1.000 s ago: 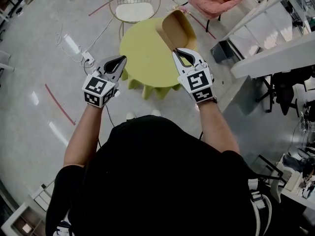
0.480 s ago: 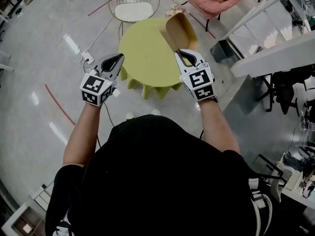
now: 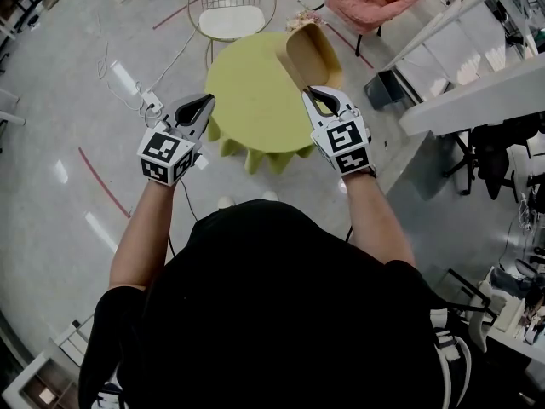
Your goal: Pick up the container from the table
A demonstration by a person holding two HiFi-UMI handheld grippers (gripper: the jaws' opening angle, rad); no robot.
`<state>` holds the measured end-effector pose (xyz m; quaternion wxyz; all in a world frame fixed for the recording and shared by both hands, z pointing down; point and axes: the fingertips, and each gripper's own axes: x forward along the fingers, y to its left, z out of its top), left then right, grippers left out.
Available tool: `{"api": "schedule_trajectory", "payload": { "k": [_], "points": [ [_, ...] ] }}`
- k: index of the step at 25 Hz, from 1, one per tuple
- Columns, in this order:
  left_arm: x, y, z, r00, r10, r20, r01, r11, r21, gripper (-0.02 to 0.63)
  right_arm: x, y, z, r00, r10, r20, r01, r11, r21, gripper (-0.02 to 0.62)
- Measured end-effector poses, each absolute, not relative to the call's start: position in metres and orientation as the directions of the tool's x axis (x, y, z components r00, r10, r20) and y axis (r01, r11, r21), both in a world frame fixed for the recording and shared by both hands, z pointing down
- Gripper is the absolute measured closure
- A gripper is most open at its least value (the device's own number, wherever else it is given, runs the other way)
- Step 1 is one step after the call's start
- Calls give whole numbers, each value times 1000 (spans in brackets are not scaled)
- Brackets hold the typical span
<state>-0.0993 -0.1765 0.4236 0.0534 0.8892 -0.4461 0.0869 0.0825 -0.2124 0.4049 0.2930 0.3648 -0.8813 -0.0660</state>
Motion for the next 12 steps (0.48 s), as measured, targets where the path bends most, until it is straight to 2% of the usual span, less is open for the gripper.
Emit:
{"api": "schedule_trajectory", "payload": {
  "k": [12],
  "points": [
    [-96, -182, 413, 586, -790, 179, -807, -589, 47, 591, 88, -221, 407, -559, -686, 465, -608, 721, 333, 571]
  ]
}}
